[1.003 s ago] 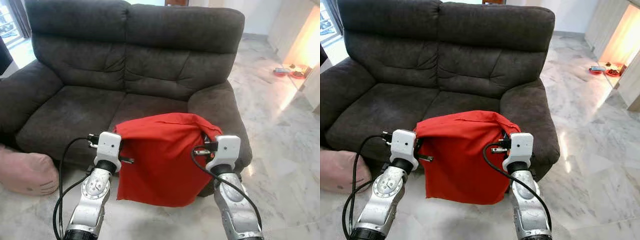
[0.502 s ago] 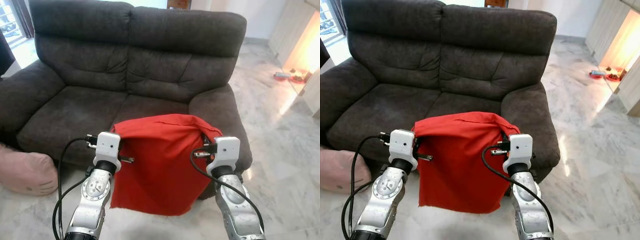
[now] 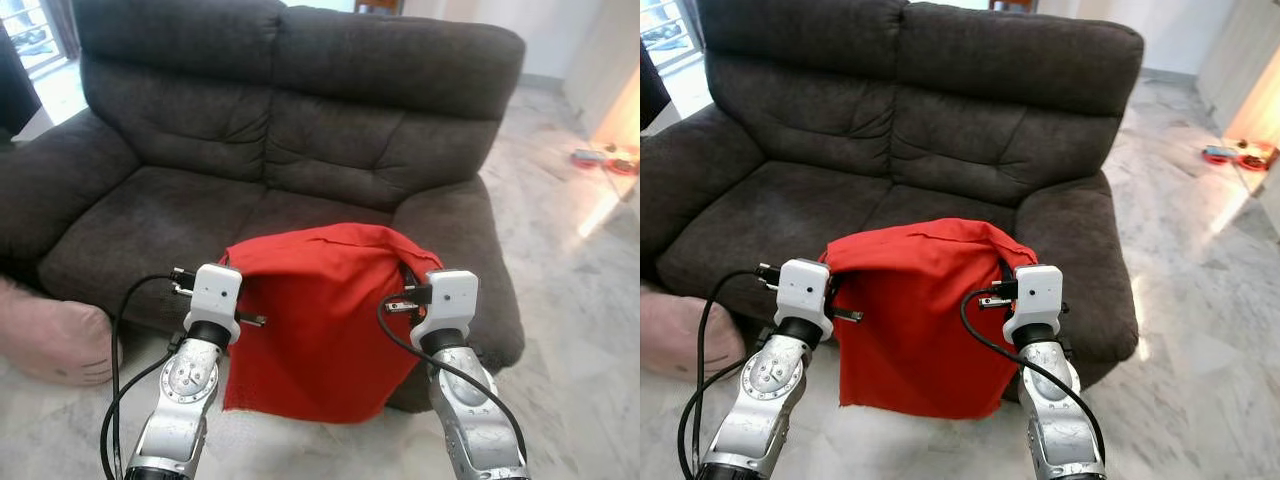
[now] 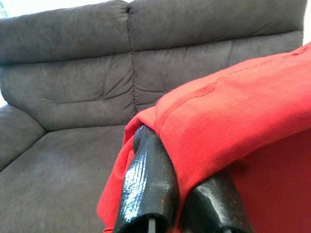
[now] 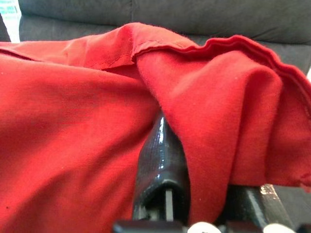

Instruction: Move the pillow to the sofa from floor

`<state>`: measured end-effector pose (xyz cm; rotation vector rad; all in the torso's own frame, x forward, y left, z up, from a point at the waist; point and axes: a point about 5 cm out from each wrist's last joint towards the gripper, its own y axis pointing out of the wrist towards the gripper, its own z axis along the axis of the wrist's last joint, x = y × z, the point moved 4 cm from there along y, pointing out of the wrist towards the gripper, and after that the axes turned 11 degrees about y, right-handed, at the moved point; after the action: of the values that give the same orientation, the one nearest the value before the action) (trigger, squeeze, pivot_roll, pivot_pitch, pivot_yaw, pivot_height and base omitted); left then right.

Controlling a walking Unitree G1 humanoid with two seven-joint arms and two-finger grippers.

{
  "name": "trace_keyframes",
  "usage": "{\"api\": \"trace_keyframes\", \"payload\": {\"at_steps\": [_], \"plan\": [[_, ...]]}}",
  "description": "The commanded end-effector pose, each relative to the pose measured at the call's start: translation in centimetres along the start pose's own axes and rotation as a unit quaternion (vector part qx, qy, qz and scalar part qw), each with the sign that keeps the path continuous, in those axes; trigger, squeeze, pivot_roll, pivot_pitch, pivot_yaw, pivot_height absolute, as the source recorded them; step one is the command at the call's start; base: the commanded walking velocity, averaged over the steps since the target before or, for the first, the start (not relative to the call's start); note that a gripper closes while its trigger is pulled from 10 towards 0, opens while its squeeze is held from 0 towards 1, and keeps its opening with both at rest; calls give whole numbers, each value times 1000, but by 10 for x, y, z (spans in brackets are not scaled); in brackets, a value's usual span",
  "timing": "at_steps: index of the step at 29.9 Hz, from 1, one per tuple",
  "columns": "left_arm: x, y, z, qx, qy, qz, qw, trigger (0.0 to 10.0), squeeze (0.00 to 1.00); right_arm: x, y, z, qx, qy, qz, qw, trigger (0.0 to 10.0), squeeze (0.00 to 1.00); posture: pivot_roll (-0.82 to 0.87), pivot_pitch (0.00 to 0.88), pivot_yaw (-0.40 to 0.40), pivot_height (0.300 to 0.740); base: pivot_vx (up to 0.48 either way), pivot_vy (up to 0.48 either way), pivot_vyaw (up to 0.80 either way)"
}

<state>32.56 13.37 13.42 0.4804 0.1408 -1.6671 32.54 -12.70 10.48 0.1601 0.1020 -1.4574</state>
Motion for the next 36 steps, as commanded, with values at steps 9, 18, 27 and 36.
{"api": "trace_keyframes", "payload": {"at_steps": [9,18,27,36], "plan": [[3,12,31,61,-1,1,998,10000,0,-3,3,23,45,-4,8,999,10000,0,111,0,-66,740,320,0,0],[-2,10,32,62,2,14,998,10000,0,-7,4,22,42,-3,15,999,10000,0,124,0,-79,740,320,0,0],[-31,19,93,155,39,41,986,10000,0,-31,10,96,175,17,70,982,10000,0,130,0,-82,740,319,0,0],[-61,23,136,212,48,87,972,10000,0,-57,10,137,227,34,133,964,10000,0,139,0,-91,740,320,0,0]]}}
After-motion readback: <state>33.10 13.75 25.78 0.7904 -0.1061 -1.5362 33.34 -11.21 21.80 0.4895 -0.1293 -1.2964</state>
